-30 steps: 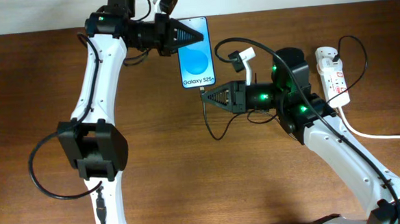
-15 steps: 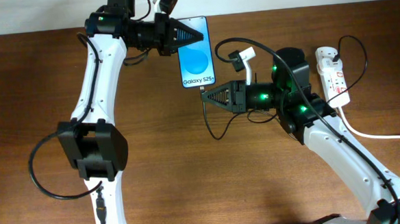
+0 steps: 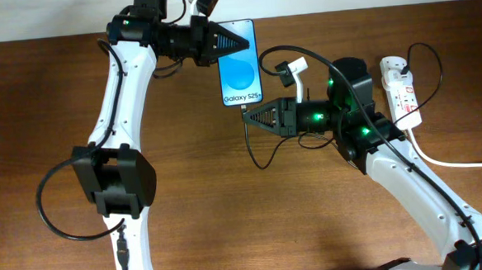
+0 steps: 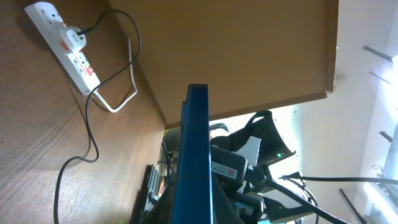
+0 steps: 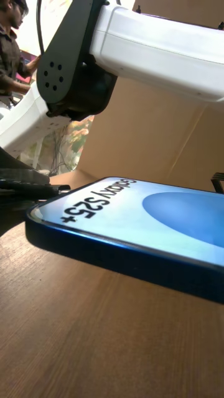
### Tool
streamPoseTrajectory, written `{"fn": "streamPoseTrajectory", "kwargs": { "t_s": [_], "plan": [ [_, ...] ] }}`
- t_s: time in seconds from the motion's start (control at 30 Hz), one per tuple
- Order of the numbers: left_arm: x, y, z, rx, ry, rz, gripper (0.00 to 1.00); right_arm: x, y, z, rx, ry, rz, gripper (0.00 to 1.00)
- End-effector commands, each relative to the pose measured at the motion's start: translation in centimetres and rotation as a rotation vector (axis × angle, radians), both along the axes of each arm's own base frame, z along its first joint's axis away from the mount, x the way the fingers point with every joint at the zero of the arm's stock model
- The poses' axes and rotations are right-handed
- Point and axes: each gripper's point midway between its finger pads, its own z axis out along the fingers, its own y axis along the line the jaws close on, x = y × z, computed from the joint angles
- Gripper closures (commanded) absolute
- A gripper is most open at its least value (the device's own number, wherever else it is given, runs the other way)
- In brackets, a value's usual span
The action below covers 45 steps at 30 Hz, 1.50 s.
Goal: Plug charger to phone and switch on socket
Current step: 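Push the connector into the phone port held by the left gripper, then lower the phone onto the table with the left gripper and release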
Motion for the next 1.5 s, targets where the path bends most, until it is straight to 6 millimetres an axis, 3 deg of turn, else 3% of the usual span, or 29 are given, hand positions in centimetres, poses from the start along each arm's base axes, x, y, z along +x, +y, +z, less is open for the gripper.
{"fn": "streamPoseTrajectory", "kwargs": {
  "t_s": [0.0, 0.47, 0.93, 1.17, 1.4, 1.47],
  "plan": [
    [-1.1, -0.6, 1.6, -0.041, -0.011, -0.041, 1.00, 1.5, -0.4, -1.2, -0.022, 0.007, -0.045, 0.96],
    [-1.1, -0.7, 1.6, -0.041, -0.012, -0.042, 1.00, 2.5, -2.0, -1.0, -0.009, -0.005, -0.075, 0.96],
    [-1.4, -1.1, 1.6, -0.041, -0.015, -0.051, 1.00, 5.0, -2.4, 1.5, 0.040, -0.085, -0.189, 0.96],
    [-1.7, -1.6, 1.6, -0.044, -0.026, -0.064, 1.00, 6.8, -2.1, 0.0, 0.072, -0.019, -0.215, 0.96],
    [-1.7, -1.6, 1.6, -0.044, -0.030, -0.064, 1.00, 6.8, -2.1, 0.4, 0.084, -0.034, -0.212, 0.96],
    [-1.4, -1.3, 1.6, -0.042, -0.034, -0.054, 1.00, 6.4, -1.9, 0.1, 0.080, -0.008, -0.190, 0.87]
  ]
}}
